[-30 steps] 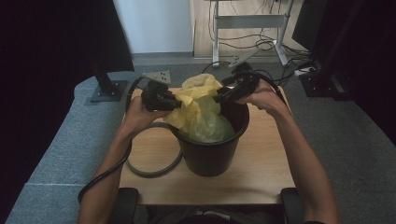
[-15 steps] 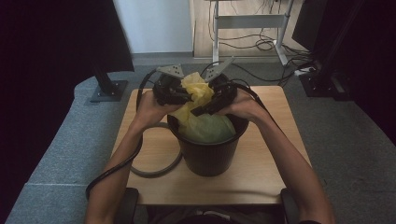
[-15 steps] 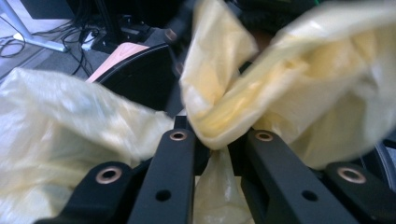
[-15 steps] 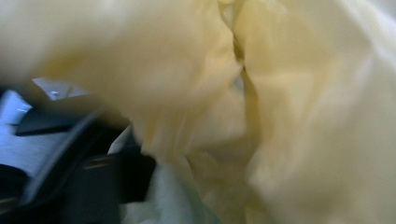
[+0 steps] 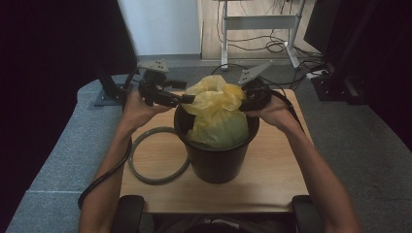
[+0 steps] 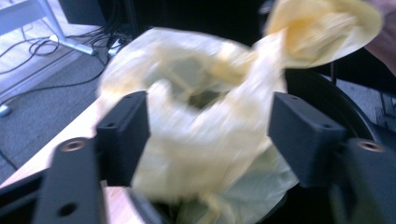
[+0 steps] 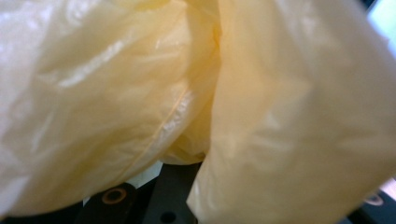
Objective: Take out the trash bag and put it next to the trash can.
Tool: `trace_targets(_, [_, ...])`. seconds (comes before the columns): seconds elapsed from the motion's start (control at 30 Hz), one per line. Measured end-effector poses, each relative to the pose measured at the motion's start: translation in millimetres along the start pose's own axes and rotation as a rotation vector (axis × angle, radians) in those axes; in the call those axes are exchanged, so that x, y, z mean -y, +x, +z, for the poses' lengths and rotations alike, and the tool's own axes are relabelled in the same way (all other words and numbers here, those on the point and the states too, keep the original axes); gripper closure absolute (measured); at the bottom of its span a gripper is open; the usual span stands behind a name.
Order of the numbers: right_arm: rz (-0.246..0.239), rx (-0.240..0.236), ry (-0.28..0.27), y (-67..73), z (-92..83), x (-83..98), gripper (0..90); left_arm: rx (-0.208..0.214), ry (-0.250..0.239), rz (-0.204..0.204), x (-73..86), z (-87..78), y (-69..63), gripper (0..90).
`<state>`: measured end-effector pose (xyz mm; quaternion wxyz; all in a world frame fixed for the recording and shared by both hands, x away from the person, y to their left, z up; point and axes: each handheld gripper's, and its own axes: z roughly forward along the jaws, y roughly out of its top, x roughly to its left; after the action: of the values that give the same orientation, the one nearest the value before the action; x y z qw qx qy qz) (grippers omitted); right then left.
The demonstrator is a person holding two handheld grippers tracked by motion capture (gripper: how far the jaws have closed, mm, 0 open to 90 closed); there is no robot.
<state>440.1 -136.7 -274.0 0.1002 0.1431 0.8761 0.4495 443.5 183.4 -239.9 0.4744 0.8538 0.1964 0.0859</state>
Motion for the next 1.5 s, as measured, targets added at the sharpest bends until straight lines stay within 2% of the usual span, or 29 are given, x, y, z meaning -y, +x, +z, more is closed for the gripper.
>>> trace_targets(0.03, [0.004,-0.001,-0.002,-0.5,-3.8,2.2,82.0,-0.007,0.004,-0.011,1.7,1.6,3.9,22.4])
trace_targets(0.1, [0.004,-0.008,-0.018,-0.9,-9.4,5.6,81.9,0.008,0.030,-0.029,4.6,10.4,11.0,18.6])
trace_targets(0.17, [-0.004,-0.016,-0.028,0.7,-12.8,7.2,81.9,0.023,0.065,-0.030,6.9,23.3,15.1,13.5])
trace_targets(0.2, [-0.010,-0.019,-0.032,1.4,-13.9,7.7,81.8,0.025,0.083,-0.028,7.4,30.5,16.0,14.1])
trace_targets(0.3, [-0.028,-0.034,-0.042,3.6,-15.6,8.3,81.8,0.028,0.130,-0.005,6.0,49.9,16.5,14.0])
trace_targets(0.37, [-0.044,-0.044,-0.045,5.4,-15.9,7.8,81.8,0.038,0.152,0.026,2.5,59.8,14.7,16.0])
trace_targets(0.47, [-0.066,-0.051,-0.051,8.3,-15.0,6.6,81.8,0.102,0.155,0.077,-3.8,69.6,5.5,22.9])
trace_targets(0.53, [-0.068,-0.049,-0.055,8.3,-13.2,5.9,81.7,0.136,0.167,0.121,-7.5,74.8,-3.0,23.3])
trace_targets(0.7, [-0.049,-0.035,-0.066,6.4,-5.8,2.5,81.7,0.210,0.186,0.185,-11.6,86.8,-21.1,22.6])
trace_targets(0.8, [-0.046,-0.057,-0.076,8.8,2.2,-2.3,81.6,0.211,0.215,0.226,-14.8,93.8,-31.9,23.7])
trace_targets(0.87, [-0.045,-0.082,-0.080,11.5,8.6,-5.4,81.5,0.204,0.231,0.262,-16.2,94.7,-38.3,28.5])
trace_targets(0.97, [-0.039,-0.105,-0.069,13.7,15.3,-7.4,79.8,0.192,0.256,0.285,-15.3,93.9,-44.0,43.2])
trace_targets(1.07, [-0.007,-0.141,-0.075,10.4,14.3,-6.7,70.8,0.182,0.268,0.294,-13.3,90.1,-43.2,59.8])
trace_targets(1.13, [0.023,-0.148,-0.081,6.0,9.8,-5.1,57.4,0.166,0.253,0.290,-10.9,85.8,-40.5,71.8])
trace_targets(1.17, [0.037,-0.156,-0.084,3.8,6.4,-4.1,51.4,0.163,0.244,0.267,-10.2,83.2,-37.7,75.8])
trace_targets(1.2, [0.049,-0.166,-0.086,1.7,2.8,-3.0,46.2,0.164,0.227,0.239,-9.1,80.3,-34.7,78.2])
trace_targets(1.27, [0.057,-0.155,-0.086,-0.9,-5.8,-1.3,37.1,0.179,0.215,0.209,-6.4,74.3,-29.9,80.1])
trace_targets(1.43, [0.062,-0.147,-0.111,-5.6,-20.9,1.1,13.7,0.190,0.194,0.197,-0.6,62.5,-29.9,82.1])
trace_targets(1.47, [0.066,-0.140,-0.115,-6.8,-21.6,1.5,12.7,0.184,0.186,0.201,-0.7,60.5,-30.8,82.6])
trace_targets(1.5, [0.070,-0.153,-0.113,-8.3,-20.9,2.1,11.2,0.188,0.175,0.202,-1.3,59.2,-32.1,82.9])
